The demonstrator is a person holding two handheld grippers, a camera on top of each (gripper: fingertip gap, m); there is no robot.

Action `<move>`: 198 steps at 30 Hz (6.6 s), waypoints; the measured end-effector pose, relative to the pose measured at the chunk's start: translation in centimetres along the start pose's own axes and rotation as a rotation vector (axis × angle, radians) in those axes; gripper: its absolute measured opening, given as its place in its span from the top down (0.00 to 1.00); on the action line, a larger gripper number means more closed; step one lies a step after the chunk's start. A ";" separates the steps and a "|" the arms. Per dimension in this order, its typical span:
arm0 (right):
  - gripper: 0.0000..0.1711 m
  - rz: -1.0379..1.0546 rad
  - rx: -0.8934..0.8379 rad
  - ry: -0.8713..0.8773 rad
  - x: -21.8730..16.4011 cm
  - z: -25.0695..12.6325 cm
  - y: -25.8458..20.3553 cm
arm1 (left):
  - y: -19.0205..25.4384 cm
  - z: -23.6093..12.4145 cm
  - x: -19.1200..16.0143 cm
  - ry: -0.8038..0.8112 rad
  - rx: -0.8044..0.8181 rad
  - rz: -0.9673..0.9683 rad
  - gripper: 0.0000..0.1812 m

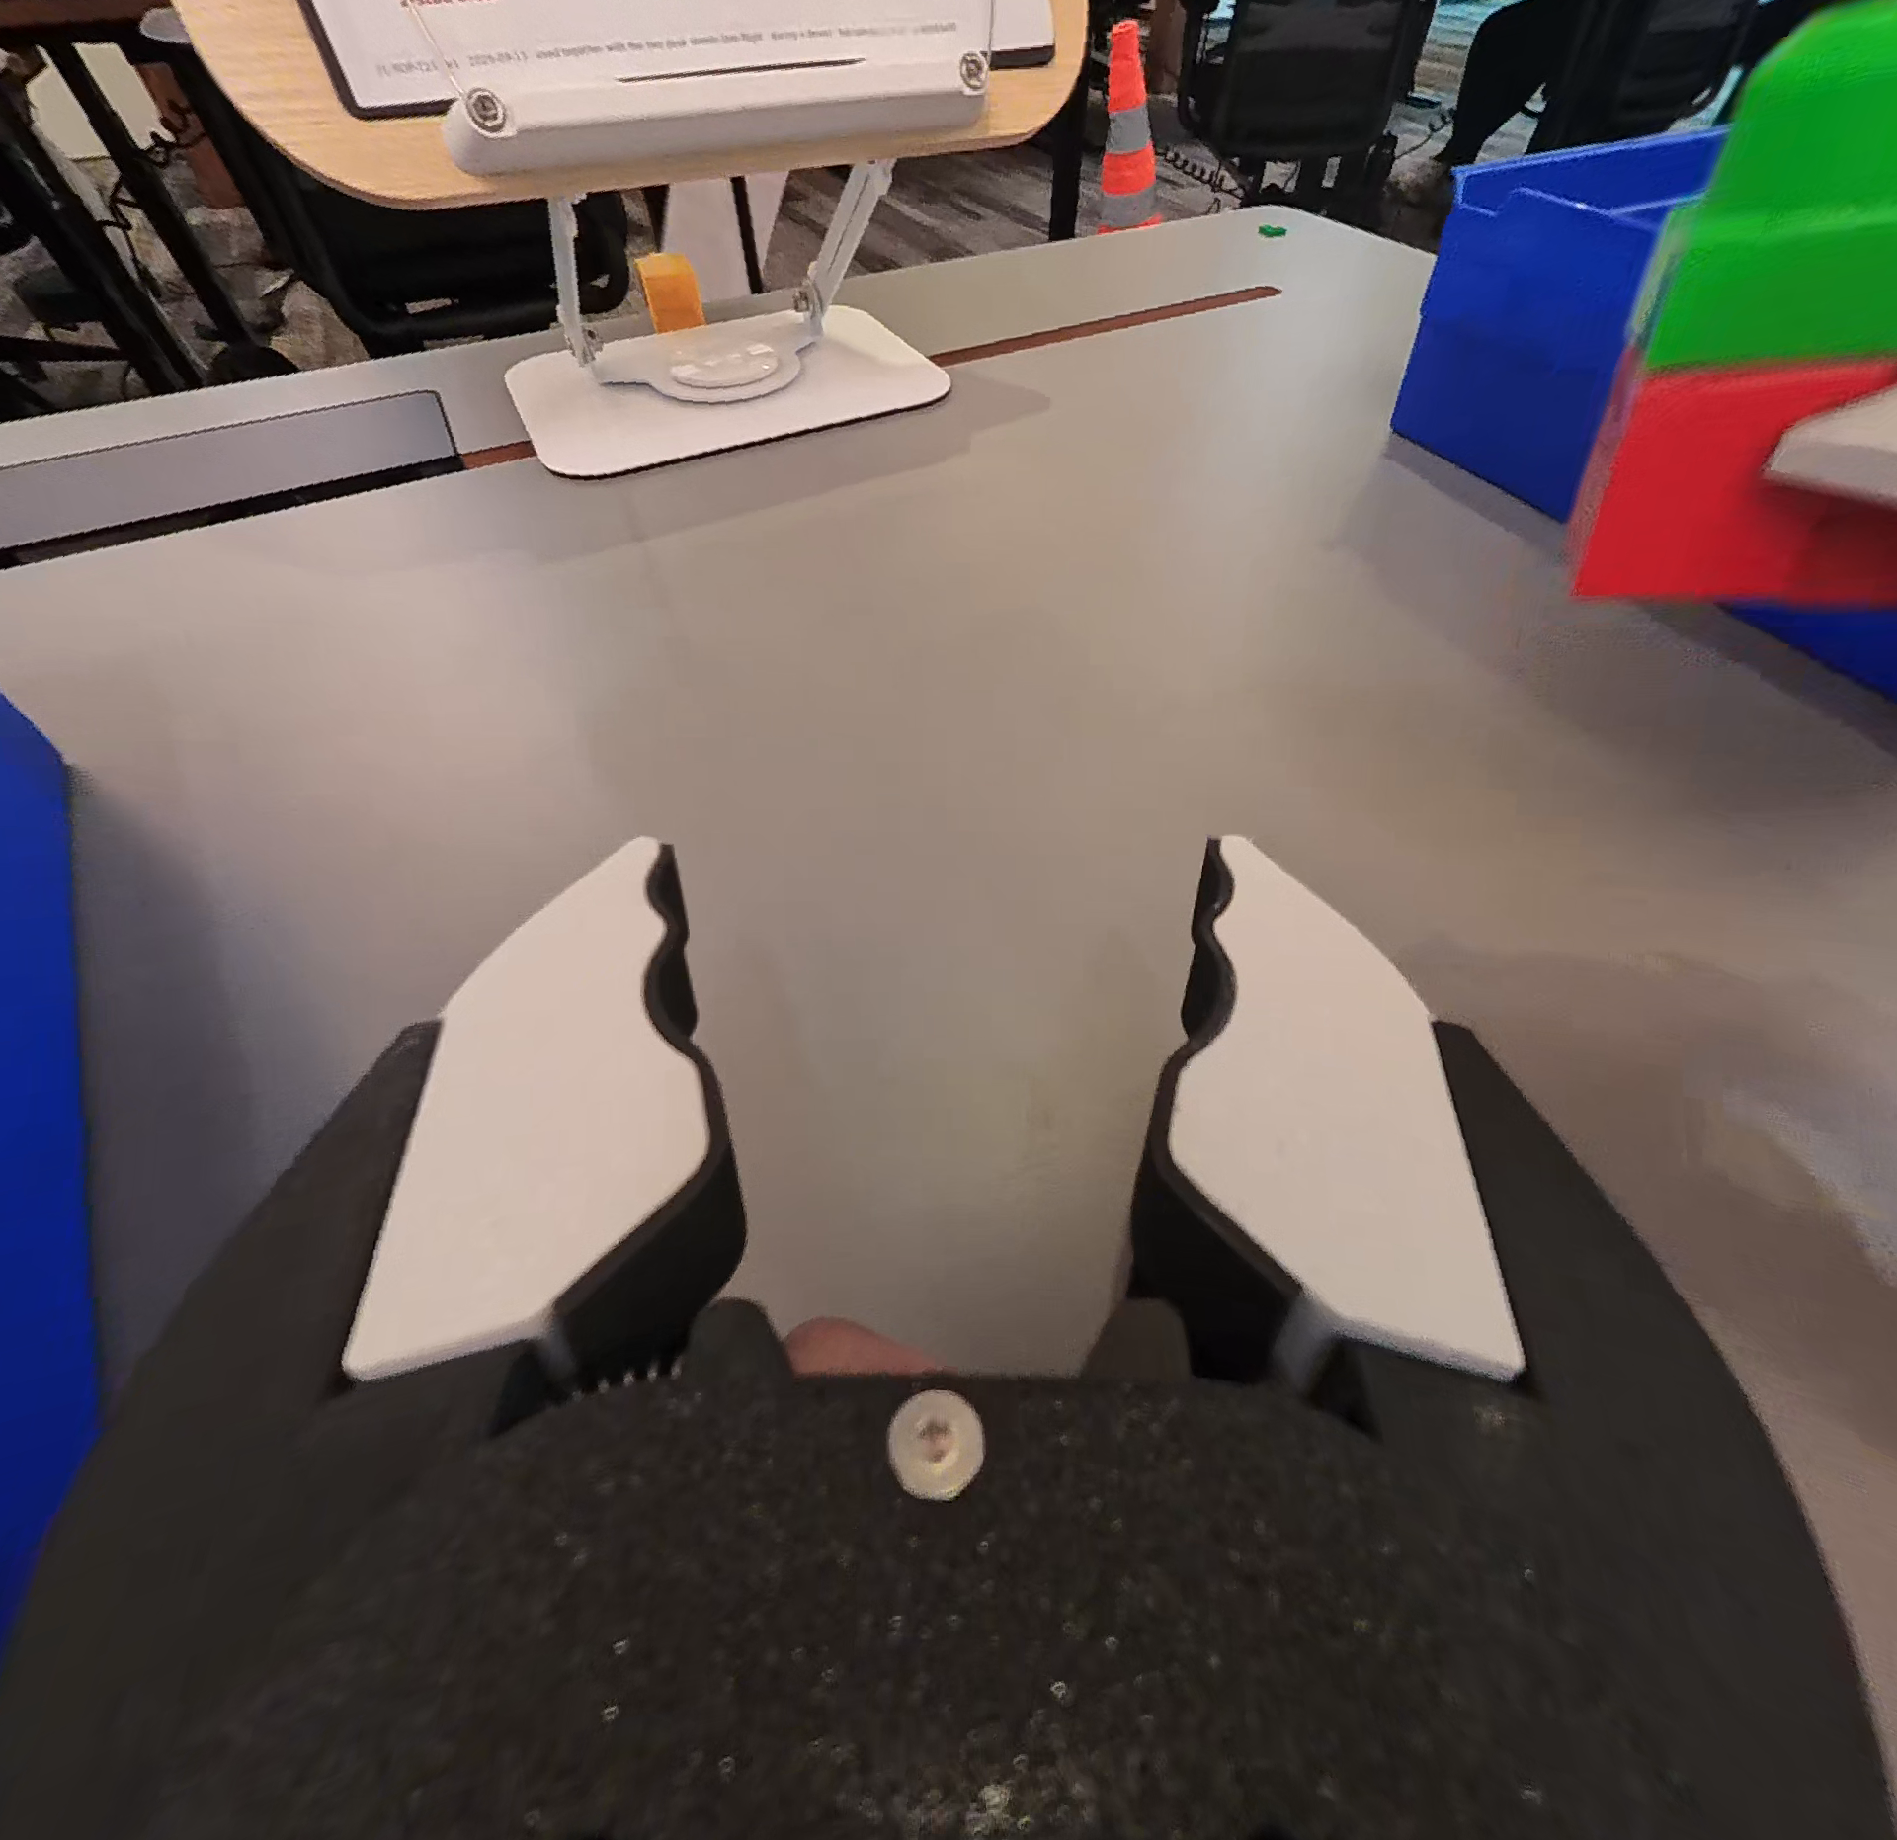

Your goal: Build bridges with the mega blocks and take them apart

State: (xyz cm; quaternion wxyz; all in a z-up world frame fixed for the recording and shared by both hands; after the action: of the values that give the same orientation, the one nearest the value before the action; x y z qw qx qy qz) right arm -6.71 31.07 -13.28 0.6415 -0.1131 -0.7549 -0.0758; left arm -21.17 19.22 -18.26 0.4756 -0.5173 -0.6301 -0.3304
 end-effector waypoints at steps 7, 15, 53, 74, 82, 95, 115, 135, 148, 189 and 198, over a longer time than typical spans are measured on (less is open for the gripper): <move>0.77 -0.038 -0.363 0.066 5.8 -9.5 13.0 | 0.9 0.0 0.3 0.018 -0.036 -0.003 0.52; 0.76 0.141 -0.618 -0.200 -1.6 -13.1 29.9 | 0.7 -0.2 0.7 0.031 -0.059 -0.015 0.53; 0.71 0.309 -0.622 -0.684 -7.9 -7.8 33.2 | 2.7 -1.1 1.7 0.098 -0.104 0.089 0.57; 0.54 -0.139 -0.297 0.137 5.2 -3.0 6.0 | -1.2 -2.1 1.1 0.076 0.119 -0.040 0.57; 0.47 -0.159 -0.199 0.120 -1.4 -0.6 -0.4 | -1.8 -3.6 -0.7 0.054 0.174 -0.112 0.54; 0.48 -0.120 -0.171 0.051 -3.3 -0.5 0.0 | -1.3 -4.0 -1.4 0.026 0.183 -0.120 0.55; 0.52 -0.054 -0.120 0.014 -3.9 -0.2 0.1 | -1.6 -6.5 1.2 0.025 0.115 -0.066 0.55; 0.53 -0.006 -0.081 -0.010 -4.4 0.0 0.6 | -28.9 0.7 1.2 -0.630 0.150 0.294 0.52; 0.54 -0.001 -0.077 -0.021 -4.4 0.0 1.3 | -31.6 7.3 -5.0 -0.829 0.046 0.272 0.53; 0.59 0.005 -0.017 0.018 -3.2 -0.5 0.3 | -19.2 -8.6 7.5 -0.369 -0.001 0.409 0.81; 0.59 -0.016 -0.051 0.081 -2.2 -1.2 1.8 | -8.7 -11.4 2.1 -0.024 0.091 0.023 0.81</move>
State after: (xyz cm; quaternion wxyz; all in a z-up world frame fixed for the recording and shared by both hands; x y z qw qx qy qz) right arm -4.74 32.37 -15.36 0.6680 -0.1204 -0.7269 -0.1048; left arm -26.68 7.44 -11.92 0.4949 -0.5063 -0.6440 -0.2898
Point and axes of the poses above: each gripper's, where its closed fingertips meet, z out along the fingers, x out of its top, y = z × x across the jaws, the point moved 3 cm from there along -z, back along the fingers, and after that the axes turned 4 degrees about z, right-handed, at the moved point
